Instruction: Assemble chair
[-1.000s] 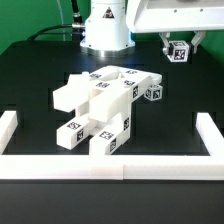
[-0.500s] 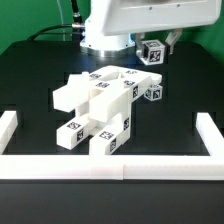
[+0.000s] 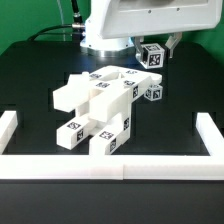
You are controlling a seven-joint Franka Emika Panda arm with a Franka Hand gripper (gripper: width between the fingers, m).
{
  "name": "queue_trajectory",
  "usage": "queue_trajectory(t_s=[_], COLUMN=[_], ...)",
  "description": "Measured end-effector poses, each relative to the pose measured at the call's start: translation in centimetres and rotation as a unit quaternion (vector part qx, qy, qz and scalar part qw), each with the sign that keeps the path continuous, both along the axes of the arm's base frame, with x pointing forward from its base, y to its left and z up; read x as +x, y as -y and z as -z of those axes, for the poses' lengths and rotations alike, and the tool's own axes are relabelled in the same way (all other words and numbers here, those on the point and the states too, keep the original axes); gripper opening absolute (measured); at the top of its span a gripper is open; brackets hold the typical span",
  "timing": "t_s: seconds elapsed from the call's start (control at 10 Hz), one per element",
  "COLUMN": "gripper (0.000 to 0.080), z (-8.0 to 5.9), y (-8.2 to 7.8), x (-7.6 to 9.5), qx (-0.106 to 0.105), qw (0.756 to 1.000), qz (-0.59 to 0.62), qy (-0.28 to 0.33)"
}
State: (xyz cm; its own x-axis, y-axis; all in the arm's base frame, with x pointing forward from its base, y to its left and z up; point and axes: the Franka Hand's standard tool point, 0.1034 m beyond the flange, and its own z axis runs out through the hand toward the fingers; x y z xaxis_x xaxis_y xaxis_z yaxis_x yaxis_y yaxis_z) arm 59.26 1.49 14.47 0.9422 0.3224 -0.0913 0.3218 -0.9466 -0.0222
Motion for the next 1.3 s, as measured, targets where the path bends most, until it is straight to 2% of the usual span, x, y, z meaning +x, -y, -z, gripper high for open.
queue_trajectory(t_s=[0.2, 0.3, 0.7, 1.0, 1.3], gripper=[0.0290, 0.0290, 0.0290, 0.0290, 0.0290], z=[-0.2, 0.0, 0.2, 1.2, 1.5], y=[3.1, 3.6, 3.7, 4.1, 3.9], x=[0.5, 0.4, 0.4, 0.8, 1.3], qx=[0.021, 0.026, 0.023, 0.017, 0.015], qw=[1.000, 0.999, 1.000, 0.999, 0.999], qz=[-0.001, 0.003, 0.004, 0.007, 0.005], qy=[0.022, 0.021, 0.019, 0.030, 0.030])
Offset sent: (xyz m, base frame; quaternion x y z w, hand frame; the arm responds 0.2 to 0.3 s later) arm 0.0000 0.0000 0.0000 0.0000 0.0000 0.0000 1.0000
